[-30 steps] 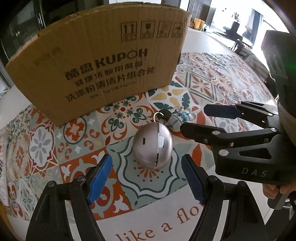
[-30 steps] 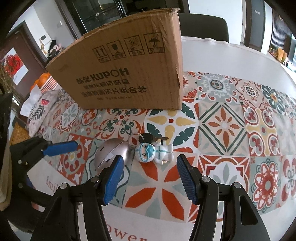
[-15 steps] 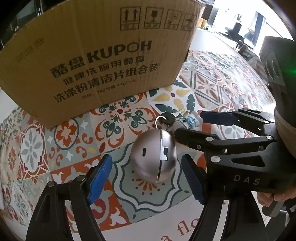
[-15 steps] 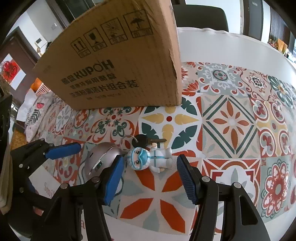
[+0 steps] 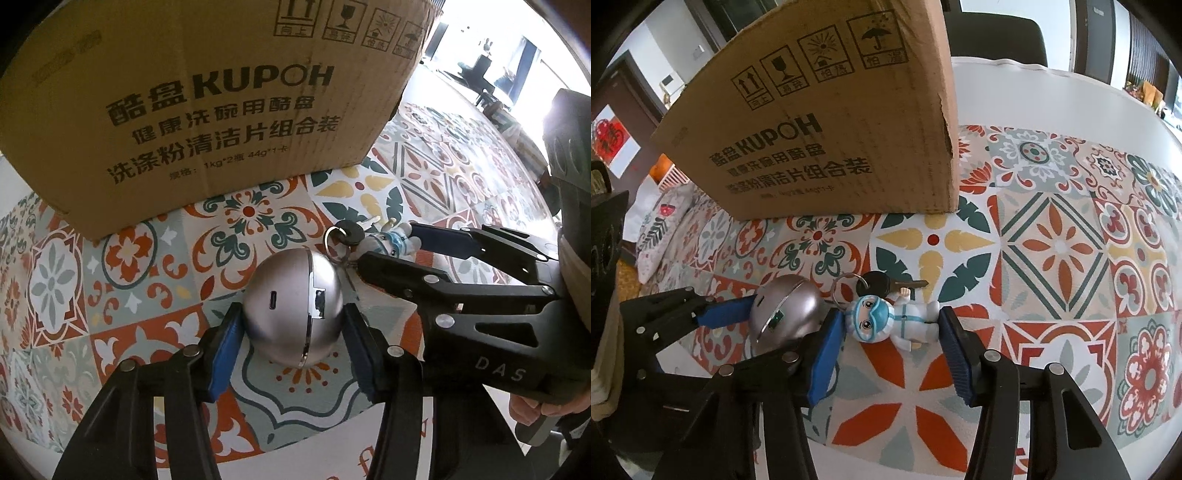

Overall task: Organize rigid objects
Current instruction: 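Grasp the silver egg device with the left tool while the right tool grasps the astronaut figurine, then lift the silver egg with the left tool while the right tool carries the figurine over the box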

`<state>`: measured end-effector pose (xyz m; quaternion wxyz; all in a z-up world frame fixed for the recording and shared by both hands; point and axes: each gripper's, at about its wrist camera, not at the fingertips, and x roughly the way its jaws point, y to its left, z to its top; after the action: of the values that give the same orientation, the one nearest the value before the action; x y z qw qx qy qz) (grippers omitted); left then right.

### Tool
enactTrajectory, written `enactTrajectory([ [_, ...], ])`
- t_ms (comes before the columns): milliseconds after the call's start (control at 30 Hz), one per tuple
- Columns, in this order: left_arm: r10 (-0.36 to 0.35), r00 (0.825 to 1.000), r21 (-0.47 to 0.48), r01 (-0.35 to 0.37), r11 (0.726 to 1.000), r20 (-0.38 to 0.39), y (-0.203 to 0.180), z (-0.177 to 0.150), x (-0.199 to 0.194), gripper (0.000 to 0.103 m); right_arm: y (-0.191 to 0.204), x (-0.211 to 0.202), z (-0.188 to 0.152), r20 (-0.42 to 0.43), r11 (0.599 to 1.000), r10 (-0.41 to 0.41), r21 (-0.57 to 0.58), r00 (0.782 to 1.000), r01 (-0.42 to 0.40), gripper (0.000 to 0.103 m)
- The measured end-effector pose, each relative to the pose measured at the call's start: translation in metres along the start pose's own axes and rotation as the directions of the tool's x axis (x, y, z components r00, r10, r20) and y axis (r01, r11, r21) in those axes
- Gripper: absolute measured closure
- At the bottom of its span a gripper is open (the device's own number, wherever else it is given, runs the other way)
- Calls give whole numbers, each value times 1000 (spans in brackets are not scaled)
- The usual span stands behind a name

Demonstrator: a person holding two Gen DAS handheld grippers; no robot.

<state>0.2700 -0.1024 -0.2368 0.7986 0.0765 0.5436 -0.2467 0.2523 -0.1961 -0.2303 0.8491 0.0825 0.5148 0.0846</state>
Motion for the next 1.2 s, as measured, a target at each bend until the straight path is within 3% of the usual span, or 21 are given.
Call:
enactTrajectory([
  [467,94,991,-53,-89,995,95,31,-22,-39,51,4,-18,-9,50,998,-67,15,997,66,50],
  [1000,135,966,-86,-119,989,218,48,-23,-110,50,20,-67,1,153,992,-123,40,981,118,50],
  [1200,129,959,-100,-106,989,253,36,-6,-127,50,28,-87,9,200,992,-124,45,972,118,50],
])
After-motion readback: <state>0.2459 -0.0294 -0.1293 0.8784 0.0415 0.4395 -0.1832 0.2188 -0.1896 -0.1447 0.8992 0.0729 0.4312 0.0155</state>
